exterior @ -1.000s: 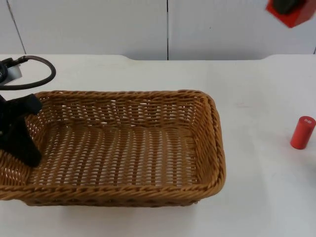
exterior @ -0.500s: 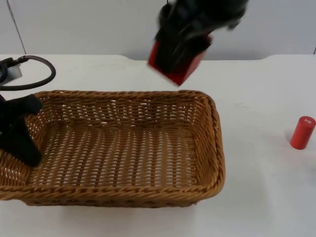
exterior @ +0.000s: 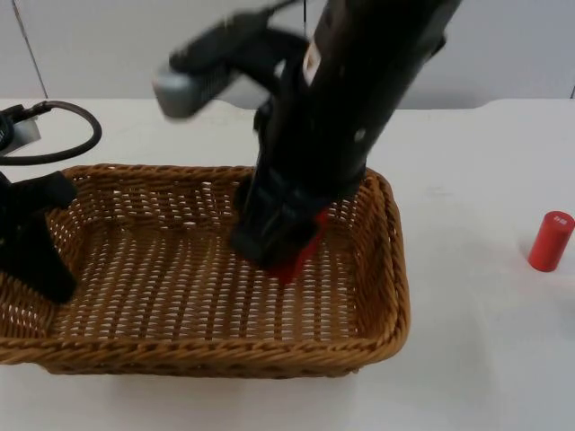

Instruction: Pick up the basket with the left hand and place the object to the left of the red cylinder into the basket with the right hand.

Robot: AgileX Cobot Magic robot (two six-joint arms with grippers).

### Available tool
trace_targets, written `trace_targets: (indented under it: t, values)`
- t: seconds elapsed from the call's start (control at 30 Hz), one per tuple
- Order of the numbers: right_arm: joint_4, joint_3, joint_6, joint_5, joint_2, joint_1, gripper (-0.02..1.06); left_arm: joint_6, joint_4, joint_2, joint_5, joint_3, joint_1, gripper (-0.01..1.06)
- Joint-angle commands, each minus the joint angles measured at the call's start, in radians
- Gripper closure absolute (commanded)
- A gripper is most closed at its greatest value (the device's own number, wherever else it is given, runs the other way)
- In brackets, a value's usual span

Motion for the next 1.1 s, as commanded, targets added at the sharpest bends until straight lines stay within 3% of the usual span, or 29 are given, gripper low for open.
trace_targets:
  t: [0.0, 0.03, 0.07, 0.17, 0.27, 0.7, 1.07]
  values:
    - [0.032, 0.0, -0.001, -0.023, 0.017, 0.003, 0.71, 0.007, -0.039, -0.005, 0.016, -0.001, 0.003, 1.05]
    - [0.041, 0.0, -0.001, -0.025, 0.023, 0.003, 0.61, 0.007, -0.039, -0.005, 0.016, -0.001, 0.003, 1.05]
    - [0.041, 0.0, -0.001, -0.025, 0.023, 0.003, 0.61, 0.007, -0.039, -0.005, 0.016, -0.001, 0.003, 1.05]
    - [0.042, -0.002, -0.001, -0.032, 0.013, 0.003, 0.37, 0.007, -0.042, -0.005, 0.014, -0.001, 0.003, 1.05]
    - [0.042, -0.006, -0.008, -0.041, -0.027, 0.003, 0.28, 0.01, -0.042, -0.005, 0.014, -0.001, 0.003, 1.05]
    - [0.012, 0.002, 0.011, -0.006, -0.421, 0.001, 0.27, 0.01, -0.042, -0.005, 0.008, -0.001, 0.003, 1.05]
    - [0.012, 0.166, 0.041, -0.041, -0.639, 0.001, 0.27, 0.013, -0.043, 0.004, -0.027, -0.001, 0.003, 1.05]
